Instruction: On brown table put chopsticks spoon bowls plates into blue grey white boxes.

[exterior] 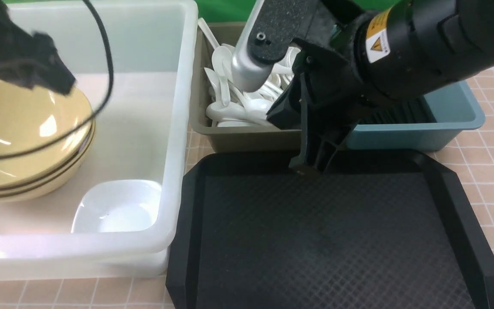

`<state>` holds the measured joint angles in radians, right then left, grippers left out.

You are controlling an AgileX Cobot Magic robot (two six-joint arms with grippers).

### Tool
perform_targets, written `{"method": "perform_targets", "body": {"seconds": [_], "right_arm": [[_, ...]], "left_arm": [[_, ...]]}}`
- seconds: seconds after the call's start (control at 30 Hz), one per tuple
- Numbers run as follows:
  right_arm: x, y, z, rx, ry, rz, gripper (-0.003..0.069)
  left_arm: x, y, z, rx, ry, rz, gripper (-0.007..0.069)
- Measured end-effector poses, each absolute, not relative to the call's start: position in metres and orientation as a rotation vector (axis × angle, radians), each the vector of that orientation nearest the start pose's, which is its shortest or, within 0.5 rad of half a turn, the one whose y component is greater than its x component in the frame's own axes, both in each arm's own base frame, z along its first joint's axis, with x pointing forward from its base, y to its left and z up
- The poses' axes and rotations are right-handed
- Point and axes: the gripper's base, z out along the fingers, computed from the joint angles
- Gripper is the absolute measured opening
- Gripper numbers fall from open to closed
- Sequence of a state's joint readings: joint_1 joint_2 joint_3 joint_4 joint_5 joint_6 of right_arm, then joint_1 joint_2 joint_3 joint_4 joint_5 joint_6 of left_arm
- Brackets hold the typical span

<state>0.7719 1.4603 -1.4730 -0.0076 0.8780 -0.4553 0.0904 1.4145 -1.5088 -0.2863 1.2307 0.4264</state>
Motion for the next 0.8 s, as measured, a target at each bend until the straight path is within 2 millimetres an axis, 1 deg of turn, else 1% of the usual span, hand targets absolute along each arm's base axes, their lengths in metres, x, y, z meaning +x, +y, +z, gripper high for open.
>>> {"method": "perform_targets", "body": {"seconds": [0.07, 0.1, 0.13, 0.17, 0.2, 0.23, 0.3, 0.37, 0.4, 0.43, 0.47, 0.5, 0.53, 0.57, 0.6, 0.63, 0.67, 0.73, 0.77, 0.8], "right_arm": [[0.225, 0.217, 0.398, -1.329, 1.915, 0.139, 0.0036], [0.224, 0.216, 0.4, -1.324, 1.911, 0.137, 0.0036], [0.221, 0.211, 0.406, -1.295, 1.91, 0.133, 0.0036], [0.22, 0.209, 0.408, -1.286, 1.91, 0.133, 0.0036], [0.214, 0.203, 0.415, -1.256, 1.916, 0.137, 0.0036], [0.214, 0.202, 0.415, -1.249, 1.92, 0.14, 0.0036], [0.203, 0.191, 0.425, -1.2, 1.945, 0.158, 0.0036], [0.197, 0.185, 0.428, -1.172, 1.952, 0.172, 0.0036], [0.192, 0.18, 0.428, -1.163, 1.953, 0.176, 0.0036], [0.19, 0.179, 0.428, -1.16, 1.95, 0.178, 0.0036], [0.182, 0.171, 0.427, -1.153, 1.94, 0.187, 0.0036], [0.182, 0.171, 0.427, -1.152, 1.938, 0.187, 0.0036], [0.169, 0.159, 0.423, -1.137, 1.915, 0.206, 0.0036], [0.163, 0.154, 0.422, -1.123, 1.893, 0.217, 0.0036], [0.157, 0.149, 0.421, -1.112, 1.874, 0.225, 0.0036], [0.154, 0.146, 0.419, -1.108, 1.869, 0.229, 0.0036], [0.143, 0.136, 0.417, -1.079, 1.818, 0.246, 0.0036], [0.133, 0.127, 0.415, -1.049, 1.767, 0.262, 0.0036], [0.123, 0.117, 0.411, -1.017, 1.71, 0.275, 0.0036], [0.117, 0.111, 0.409, -0.999, 1.679, 0.282, 0.0036]], "left_arm": [[0.265, 0.002, 0.412, 0.379, 2.503, -0.146, 0.0255], [0.263, 0.002, 0.413, 0.379, 2.499, -0.145, 0.0255], [0.25, 0.003, 0.418, 0.372, 2.488, -0.105, 0.018], [0.246, 0.003, 0.419, 0.37, 2.485, -0.096, 0.0161], [0.227, 0.004, 0.416, 0.36, 2.486, -0.067, 0.0078], [0.223, 0.004, 0.418, 0.36, 2.479, -0.062, 0.0069], [0.199, 0.002, 0.407, 0.34, 2.454, -0.047, 0.0009], [0.182, 0.001, 0.396, 0.325, 2.418, -0.036, 0.0001], [0.17, 0.0, 0.391, 0.312, 2.374, -0.021, 0.0001], [0.171, 0.001, 0.388, 0.31, 2.378, -0.022, 0.0001], [0.157, 0.0, 0.375, 0.294, 2.335, -0.008, 0.0001], [0.153, 0.0, 0.375, 0.292, 2.32, -0.003, 0.0001], [0.14, -0.001, 0.358, 0.272, 2.284, 0.008, 0.0001], [0.132, -0.001, 0.349, 0.264, 2.26, 0.016, 0.0001], [0.123, -0.002, 0.343, 0.256, 2.231, 0.022, 0.0001], [0.124, -0.002, 0.341, 0.254, 2.234, 0.022, 0.0001], [0.111, -0.002, 0.329, 0.236, 2.187, 0.032, 0.0001], [0.102, -0.003, 0.321, 0.223, 2.141, 0.044, 0.0001], [0.093, -0.003, 0.313, 0.21, 2.089, 0.056, 0.0001], [0.088, -0.003, 0.309, 0.201, 2.056, 0.063, 0.0001]]}}
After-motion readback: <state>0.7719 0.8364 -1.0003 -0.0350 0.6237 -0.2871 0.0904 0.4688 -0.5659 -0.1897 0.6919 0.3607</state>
